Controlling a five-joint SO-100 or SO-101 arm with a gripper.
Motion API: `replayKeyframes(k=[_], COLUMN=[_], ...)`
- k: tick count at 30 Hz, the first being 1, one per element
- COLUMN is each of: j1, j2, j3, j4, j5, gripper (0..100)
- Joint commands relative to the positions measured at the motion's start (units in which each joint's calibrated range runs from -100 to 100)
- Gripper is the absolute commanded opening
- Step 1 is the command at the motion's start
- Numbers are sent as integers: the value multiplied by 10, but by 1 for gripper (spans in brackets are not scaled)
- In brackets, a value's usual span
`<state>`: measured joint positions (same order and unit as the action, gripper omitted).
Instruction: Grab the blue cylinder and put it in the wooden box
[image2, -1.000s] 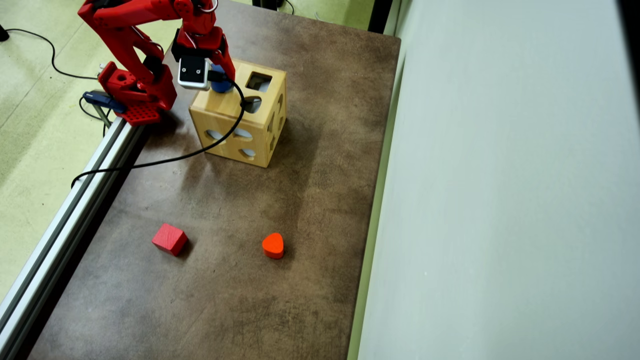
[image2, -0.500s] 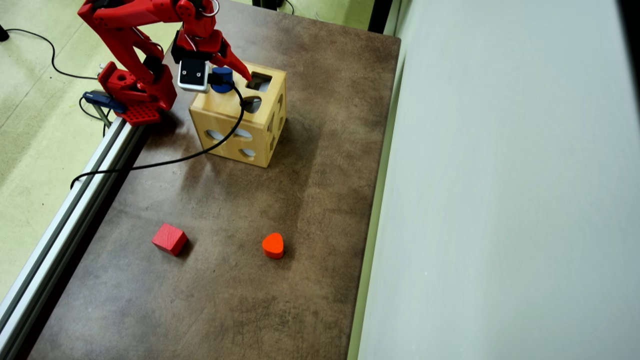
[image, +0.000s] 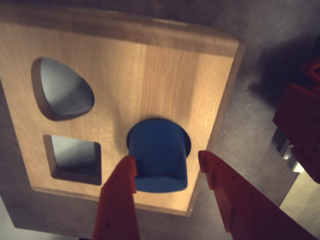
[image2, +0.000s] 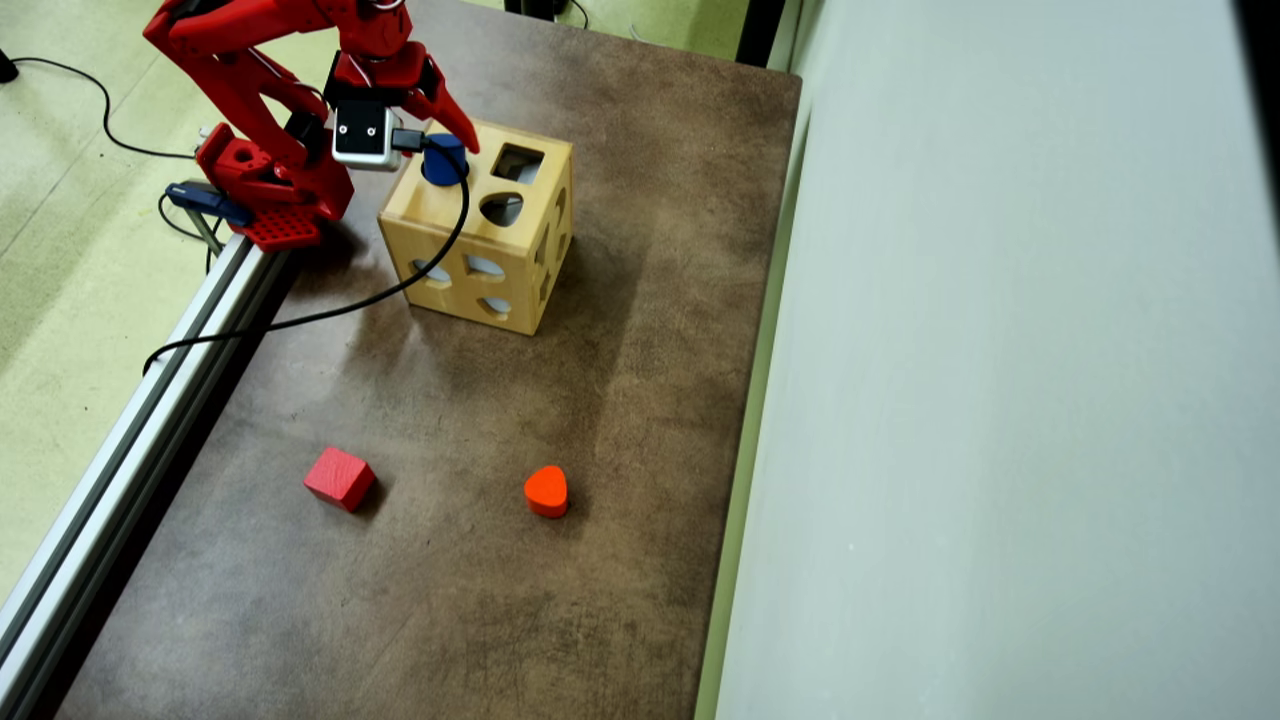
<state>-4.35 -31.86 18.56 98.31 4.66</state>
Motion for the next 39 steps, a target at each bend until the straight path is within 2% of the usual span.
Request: replayKeyframes(k=[1,14,21,26,39], j1=[46,58,17,-19,-9], j2=[-13,68,85,84,59], j3=[-4,0,-2,-3,-10], j4=[-2,-2,-2,-2,-2], j5=[-1,4,5,4,-1], gripper=[17,16,5,4,4])
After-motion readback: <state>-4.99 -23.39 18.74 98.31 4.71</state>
